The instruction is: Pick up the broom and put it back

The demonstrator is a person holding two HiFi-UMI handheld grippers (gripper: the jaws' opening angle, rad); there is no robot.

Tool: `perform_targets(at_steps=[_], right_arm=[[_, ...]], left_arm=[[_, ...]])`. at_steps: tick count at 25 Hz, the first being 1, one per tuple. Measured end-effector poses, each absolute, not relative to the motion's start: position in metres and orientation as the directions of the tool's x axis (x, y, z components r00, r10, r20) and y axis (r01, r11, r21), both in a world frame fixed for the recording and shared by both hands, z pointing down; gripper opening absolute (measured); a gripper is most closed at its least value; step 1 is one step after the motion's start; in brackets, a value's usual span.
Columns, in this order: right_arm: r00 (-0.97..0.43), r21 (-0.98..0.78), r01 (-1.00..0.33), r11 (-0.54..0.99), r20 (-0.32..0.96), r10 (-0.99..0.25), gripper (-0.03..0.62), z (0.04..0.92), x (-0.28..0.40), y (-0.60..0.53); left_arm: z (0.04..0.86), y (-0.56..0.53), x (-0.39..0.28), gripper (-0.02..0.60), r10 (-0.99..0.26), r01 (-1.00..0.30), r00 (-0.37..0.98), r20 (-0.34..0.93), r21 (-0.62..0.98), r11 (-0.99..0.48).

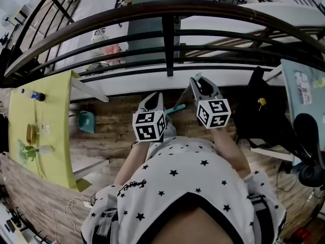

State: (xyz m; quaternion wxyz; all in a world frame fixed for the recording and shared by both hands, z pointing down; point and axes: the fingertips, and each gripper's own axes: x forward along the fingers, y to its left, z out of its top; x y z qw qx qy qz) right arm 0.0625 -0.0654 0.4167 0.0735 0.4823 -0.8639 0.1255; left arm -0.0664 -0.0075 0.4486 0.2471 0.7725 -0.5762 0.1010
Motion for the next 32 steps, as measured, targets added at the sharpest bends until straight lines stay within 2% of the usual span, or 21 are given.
perform_targets(at_steps=[32], right_arm=[[-0.494,-0.157,-0.869,0.468,0.249,-0.833,0.083,0.418,0.069,-0.084]], left_arm=[[0.464,-0.021,-0.075,0.012,-0.811,-0.938,0.325,0.487,0.276,-0.211]])
